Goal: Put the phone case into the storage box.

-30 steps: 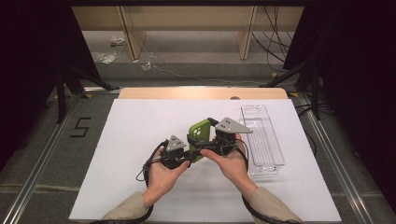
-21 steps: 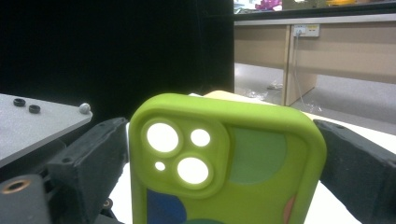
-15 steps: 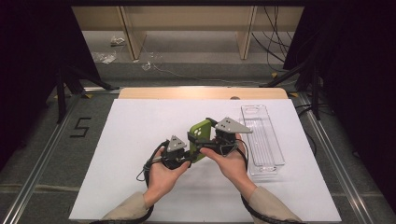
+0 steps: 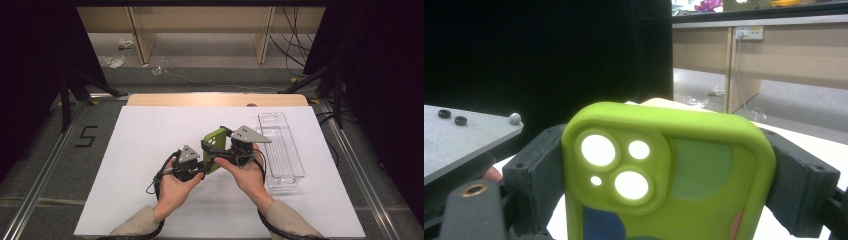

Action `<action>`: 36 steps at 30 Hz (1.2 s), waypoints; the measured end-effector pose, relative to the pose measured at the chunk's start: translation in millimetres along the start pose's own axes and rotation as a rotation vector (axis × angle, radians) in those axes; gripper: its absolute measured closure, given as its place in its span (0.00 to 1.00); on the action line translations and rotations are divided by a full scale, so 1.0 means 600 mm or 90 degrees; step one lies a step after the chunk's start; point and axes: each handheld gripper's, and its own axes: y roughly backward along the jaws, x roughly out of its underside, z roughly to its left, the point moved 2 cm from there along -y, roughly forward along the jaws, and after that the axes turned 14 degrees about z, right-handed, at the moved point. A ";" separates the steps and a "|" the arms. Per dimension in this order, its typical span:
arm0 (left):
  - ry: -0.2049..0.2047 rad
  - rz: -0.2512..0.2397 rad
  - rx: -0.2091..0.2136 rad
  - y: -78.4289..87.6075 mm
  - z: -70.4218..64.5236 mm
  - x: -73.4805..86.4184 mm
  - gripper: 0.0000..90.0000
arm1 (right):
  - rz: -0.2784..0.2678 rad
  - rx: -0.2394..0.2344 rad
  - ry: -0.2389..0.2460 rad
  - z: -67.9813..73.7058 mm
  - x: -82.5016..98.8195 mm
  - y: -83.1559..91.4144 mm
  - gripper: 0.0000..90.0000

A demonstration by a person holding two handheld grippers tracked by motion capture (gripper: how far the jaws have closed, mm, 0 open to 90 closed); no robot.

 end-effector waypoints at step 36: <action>-0.116 0.031 -0.004 0.014 0.024 0.011 0.07 | -0.010 0.023 -0.001 -0.021 -0.011 0.025 0.19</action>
